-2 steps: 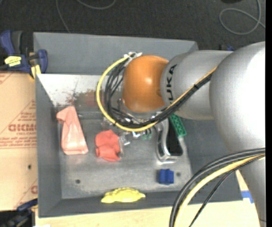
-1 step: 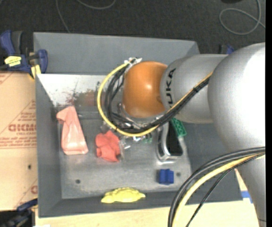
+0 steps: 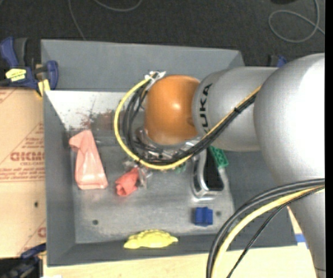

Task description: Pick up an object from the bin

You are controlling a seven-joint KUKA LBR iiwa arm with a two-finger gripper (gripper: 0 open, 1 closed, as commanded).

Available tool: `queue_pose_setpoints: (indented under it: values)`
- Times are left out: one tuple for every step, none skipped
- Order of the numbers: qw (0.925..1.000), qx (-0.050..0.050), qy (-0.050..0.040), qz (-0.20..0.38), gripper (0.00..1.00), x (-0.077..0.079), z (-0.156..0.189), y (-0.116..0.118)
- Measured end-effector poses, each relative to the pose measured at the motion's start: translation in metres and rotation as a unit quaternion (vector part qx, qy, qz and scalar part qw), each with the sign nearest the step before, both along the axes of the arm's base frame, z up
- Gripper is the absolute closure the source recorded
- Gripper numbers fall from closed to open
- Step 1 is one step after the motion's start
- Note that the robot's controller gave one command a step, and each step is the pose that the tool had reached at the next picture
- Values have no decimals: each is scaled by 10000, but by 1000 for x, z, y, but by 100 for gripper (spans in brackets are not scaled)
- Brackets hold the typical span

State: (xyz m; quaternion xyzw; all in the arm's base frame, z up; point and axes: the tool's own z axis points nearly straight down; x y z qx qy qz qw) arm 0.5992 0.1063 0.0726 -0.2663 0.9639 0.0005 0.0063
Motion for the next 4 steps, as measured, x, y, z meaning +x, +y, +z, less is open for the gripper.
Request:
queue_pose_setpoints:
  values:
    - [10000, 5, 3, -15, 100, 0, 0, 0]
    - [10000, 5, 5, -24, 100, 0, 0, 0]
    - [10000, 6, 6, -29, 100, 0, 0, 0]
    - [10000, 6, 7, -33, 100, 0, 0, 0]
